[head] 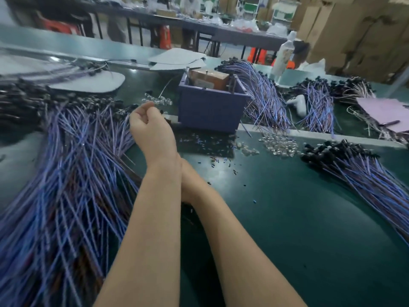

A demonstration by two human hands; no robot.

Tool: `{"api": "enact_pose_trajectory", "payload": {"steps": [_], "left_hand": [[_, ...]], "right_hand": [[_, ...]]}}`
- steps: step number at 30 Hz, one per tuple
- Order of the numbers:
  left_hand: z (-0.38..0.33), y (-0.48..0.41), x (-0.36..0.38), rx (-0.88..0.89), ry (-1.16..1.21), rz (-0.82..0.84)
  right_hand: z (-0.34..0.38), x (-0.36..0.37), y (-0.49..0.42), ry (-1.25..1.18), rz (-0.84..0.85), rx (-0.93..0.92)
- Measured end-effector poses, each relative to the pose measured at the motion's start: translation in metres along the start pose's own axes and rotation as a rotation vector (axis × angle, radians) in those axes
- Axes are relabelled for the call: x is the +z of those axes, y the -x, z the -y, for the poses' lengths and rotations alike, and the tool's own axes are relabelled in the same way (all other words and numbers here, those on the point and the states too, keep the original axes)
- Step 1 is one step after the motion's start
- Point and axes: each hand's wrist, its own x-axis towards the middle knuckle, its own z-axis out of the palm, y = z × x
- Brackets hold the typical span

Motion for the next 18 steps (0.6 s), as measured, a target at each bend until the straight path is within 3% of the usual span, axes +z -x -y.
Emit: {"api": "enact_pose_trajectory", "payload": {"steps": [3, 10, 12, 15, 18], "left_hand": [[0.003, 0.005, 0.005, 0.017, 0.034, 0.005], [0.025, 0.013, 0.016, 0.071, -0.084, -0.052], [0.034, 0.019, 0.016, 0.177, -0.179, -0.111], [0.042, 0.028, 0.019, 0.505, -0.409, -0.069], [0.051, 0.020, 0.025, 0.461, -0.954, 0.168]], "right_hand": [[-0.006, -0.012, -0.004, 0.178, -0.151, -0.049], [-0.021, -0.071, 0.006, -0.284, -0.587, 0.136], [-0.027, -0.096, 0.019, -0.418, -0.668, 0.130], [-0.041, -0.123, 0.040, -0.588, -0.738, 0.123], [-0.056, -0.131, 0.051, -0.493, -0.757, 0.231]]}}
